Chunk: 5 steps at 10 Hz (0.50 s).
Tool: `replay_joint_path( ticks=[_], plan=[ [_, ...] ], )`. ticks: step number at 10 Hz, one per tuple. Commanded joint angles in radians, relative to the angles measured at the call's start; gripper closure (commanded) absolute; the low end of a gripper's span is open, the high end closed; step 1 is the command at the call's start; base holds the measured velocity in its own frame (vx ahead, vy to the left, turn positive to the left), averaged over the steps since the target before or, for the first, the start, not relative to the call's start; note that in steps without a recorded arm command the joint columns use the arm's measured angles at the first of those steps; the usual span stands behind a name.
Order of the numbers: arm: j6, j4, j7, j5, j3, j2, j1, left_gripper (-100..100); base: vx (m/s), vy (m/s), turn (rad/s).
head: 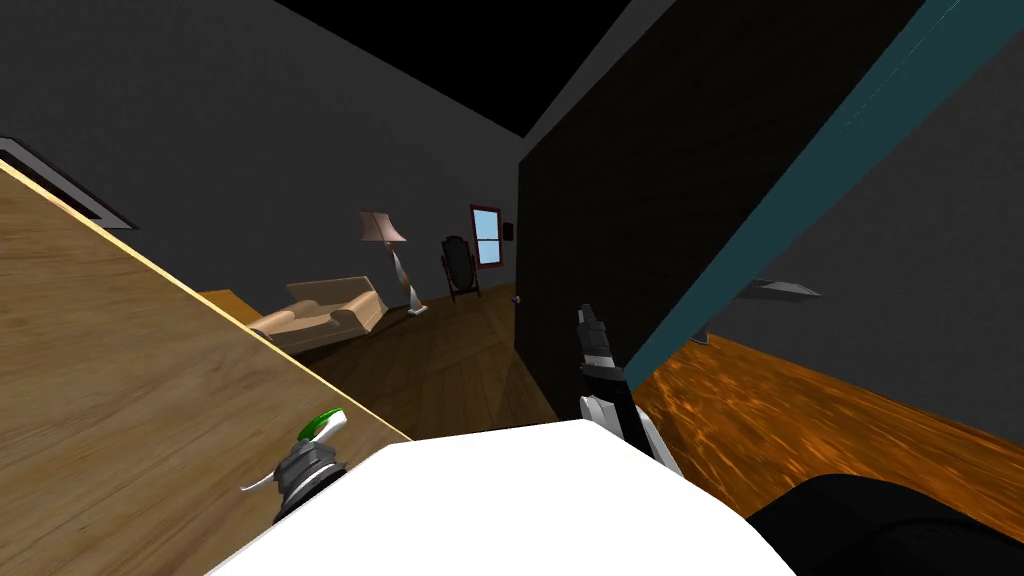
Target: Push the door open
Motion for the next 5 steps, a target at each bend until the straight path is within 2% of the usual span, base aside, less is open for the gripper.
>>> replay_joint_path(
  ticks=[1, 4, 5],
  plan=[
    [-0.001, -0.014, -0.012, 0.014, 0.027, 0.003, 0.004, 100, 0.177, 0.126, 0.018],
    [-0.006, -0.010, -0.029, 0.038, 0.073, 0.002, 0.011, 100, 0.197, 0.150, 0.037],
    [-0.008, -0.009, -0.035, 0.046, 0.087, 0.002, 0.014, 100, 0.222, 0.102, 0.045]
  ],
)
